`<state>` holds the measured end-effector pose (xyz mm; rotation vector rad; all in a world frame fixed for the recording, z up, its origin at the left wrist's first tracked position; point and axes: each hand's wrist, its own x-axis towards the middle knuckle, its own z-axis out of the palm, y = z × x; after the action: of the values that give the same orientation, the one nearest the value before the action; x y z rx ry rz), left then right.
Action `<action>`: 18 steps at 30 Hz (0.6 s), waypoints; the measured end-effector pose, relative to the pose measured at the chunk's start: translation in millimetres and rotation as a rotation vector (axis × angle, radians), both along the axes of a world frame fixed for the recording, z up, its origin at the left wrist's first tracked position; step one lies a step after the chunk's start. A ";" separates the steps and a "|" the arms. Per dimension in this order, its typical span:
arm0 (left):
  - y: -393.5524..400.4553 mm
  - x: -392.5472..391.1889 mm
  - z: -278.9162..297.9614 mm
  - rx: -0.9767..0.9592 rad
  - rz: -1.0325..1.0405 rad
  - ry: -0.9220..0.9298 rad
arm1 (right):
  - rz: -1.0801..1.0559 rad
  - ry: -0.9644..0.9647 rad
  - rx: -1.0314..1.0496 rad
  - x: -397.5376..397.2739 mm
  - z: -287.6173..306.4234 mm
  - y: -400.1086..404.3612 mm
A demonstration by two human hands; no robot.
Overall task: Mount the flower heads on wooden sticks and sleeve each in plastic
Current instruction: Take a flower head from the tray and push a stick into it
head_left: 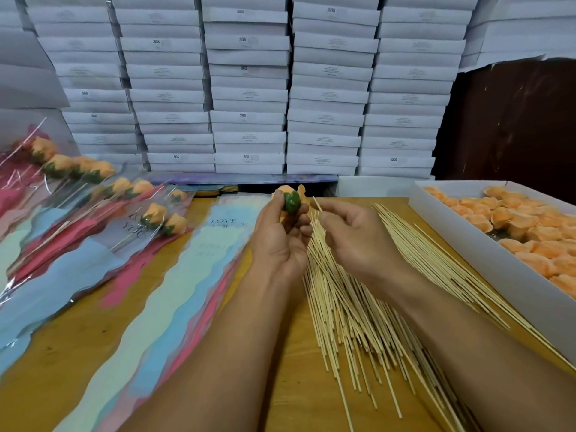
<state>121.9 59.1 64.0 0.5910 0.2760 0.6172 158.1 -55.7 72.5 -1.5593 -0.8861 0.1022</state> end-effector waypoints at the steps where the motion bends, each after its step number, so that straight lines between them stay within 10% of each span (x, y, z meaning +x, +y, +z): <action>1: 0.4 0.0 -0.1 -0.004 0.005 -0.009 | 0.032 -0.017 -0.015 -0.9 -0.8 0.4; 18: 3.8 3.4 -1.1 -0.079 -0.044 -0.129 | 0.138 -0.009 -0.045 -7.8 -3.0 5.2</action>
<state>125.2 62.9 62.8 0.4777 0.1656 0.5967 150.3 -50.5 69.5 -1.5404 -1.0042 0.2150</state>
